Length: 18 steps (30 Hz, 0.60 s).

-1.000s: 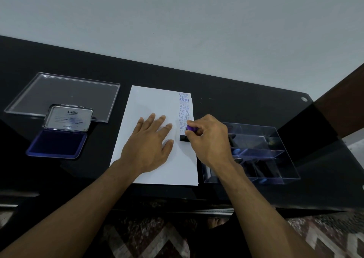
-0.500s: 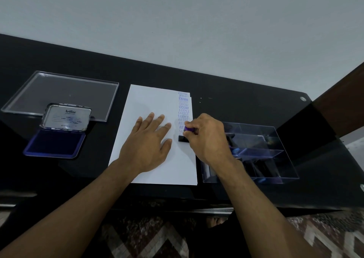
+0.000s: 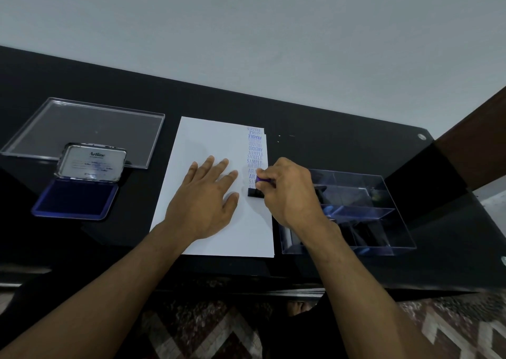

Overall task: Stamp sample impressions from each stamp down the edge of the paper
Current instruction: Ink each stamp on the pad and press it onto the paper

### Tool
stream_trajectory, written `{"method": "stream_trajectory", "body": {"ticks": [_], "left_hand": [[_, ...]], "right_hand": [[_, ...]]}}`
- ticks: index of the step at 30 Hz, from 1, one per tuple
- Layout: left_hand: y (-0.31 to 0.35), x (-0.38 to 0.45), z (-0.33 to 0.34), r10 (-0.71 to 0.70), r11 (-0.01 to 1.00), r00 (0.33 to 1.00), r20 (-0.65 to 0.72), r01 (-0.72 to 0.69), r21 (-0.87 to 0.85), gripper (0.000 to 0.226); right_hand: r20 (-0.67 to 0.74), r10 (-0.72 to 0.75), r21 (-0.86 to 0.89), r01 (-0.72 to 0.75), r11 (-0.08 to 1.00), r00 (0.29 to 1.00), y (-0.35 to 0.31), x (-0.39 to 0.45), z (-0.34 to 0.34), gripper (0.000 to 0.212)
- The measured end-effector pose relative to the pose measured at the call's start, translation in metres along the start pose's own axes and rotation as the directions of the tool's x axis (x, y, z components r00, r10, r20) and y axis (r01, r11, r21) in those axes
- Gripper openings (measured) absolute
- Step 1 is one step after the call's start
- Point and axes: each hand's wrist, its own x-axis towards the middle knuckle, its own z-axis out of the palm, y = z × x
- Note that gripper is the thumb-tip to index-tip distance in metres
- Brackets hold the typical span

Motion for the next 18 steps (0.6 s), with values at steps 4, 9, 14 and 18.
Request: {"method": "stream_trajectory", "body": {"ticks": [4,9,14,18], "left_hand": [[0.0006,0.0003,-0.0010,-0.005,1.000,1.000,-0.001,0.005,-0.006,0.066],[0.0001,-0.0001,-0.0004,0.000,1.000,1.000,0.000,0.000,-0.010,0.065],[-0.0007,0.0004,-0.0006,-0.003,1.000,1.000,0.004,0.003,-0.001,0.065],[0.0002,0.0008,-0.0007,-0.008,1.000,1.000,0.009,0.008,0.000,0.064]], "right_hand": [[-0.014,-0.004,0.011,0.005,1.000,1.000,0.0003,0.0014,0.0009,0.017],[-0.031,-0.002,-0.004,0.002,1.000,1.000,0.0007,0.0023,0.0041,0.015],[-0.019,0.006,0.000,-0.006,1.000,1.000,0.0005,0.0004,0.0042,0.015],[-0.042,-0.014,0.001,0.014,1.000,0.999,0.0013,0.0001,0.0054,0.014]]}}
